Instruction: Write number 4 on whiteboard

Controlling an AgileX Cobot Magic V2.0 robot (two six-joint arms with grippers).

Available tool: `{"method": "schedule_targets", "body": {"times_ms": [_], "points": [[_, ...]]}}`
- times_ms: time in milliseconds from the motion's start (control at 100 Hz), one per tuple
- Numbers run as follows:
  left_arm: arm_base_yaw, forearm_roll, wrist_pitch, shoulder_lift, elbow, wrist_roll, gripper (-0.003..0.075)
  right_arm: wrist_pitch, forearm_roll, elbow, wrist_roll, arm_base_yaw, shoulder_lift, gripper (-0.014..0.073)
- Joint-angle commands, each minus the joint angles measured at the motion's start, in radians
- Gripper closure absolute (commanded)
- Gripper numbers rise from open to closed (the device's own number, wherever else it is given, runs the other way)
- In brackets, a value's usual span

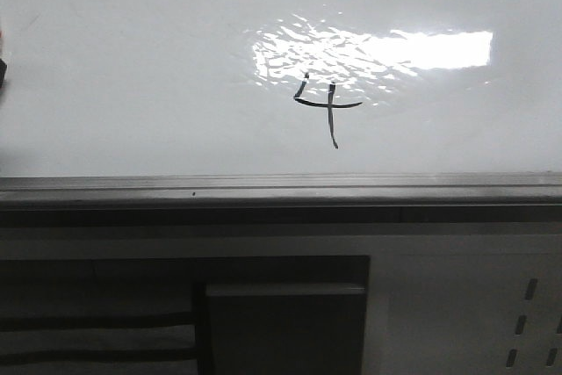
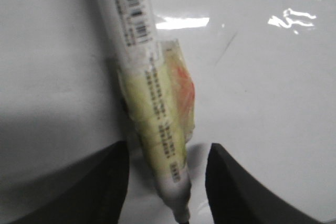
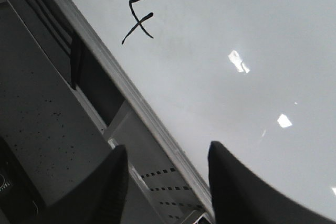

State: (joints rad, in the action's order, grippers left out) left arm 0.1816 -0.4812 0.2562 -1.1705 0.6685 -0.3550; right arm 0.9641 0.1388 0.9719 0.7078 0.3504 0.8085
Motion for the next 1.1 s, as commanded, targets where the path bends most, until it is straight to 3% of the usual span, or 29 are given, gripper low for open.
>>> {"method": "schedule_targets", "body": {"times_ms": [0,90,290,460,610,760,960,1091], "points": [[-0.002,0.072,-0.02,0.034,0.056,0.007,0.0354,-0.006,0.014,0.044,-0.008,-0.006,-0.004,0.0287],[-0.002,0.117,0.074,0.095,0.097,0.007,0.0354,0.022,0.008,0.078,-0.098,-0.006,-0.005,0.0295],[-0.002,0.196,0.278,0.279,0.181,0.007,0.0355,0.02,-0.139,0.1,-0.486,-0.006,-0.005,0.0403],[-0.002,0.203,0.334,0.466,0.132,0.007,0.0355,-0.087,-0.148,0.004,-0.564,-0.006,-0.076,0.0522],[-0.002,0.206,0.235,0.62,0.009,0.055,0.036,-0.303,-0.15,-0.139,-0.632,-0.006,-0.197,0.0659],[-0.002,0.213,0.055,0.715,-0.129,0.055,0.0472,-0.488,-0.187,-0.257,-0.674,-0.006,-0.318,0.0657],[-0.002,0.166,-0.174,0.731,-0.261,0.057,0.0736,-0.535,-0.241,-0.346,-0.674,-0.006,-0.397,0.0658],[-0.002,0.156,-0.182,0.731,-0.292,0.057,0.0741,-0.524,-0.241,-0.367,-0.674,-0.006,-0.397,0.0658]]}}
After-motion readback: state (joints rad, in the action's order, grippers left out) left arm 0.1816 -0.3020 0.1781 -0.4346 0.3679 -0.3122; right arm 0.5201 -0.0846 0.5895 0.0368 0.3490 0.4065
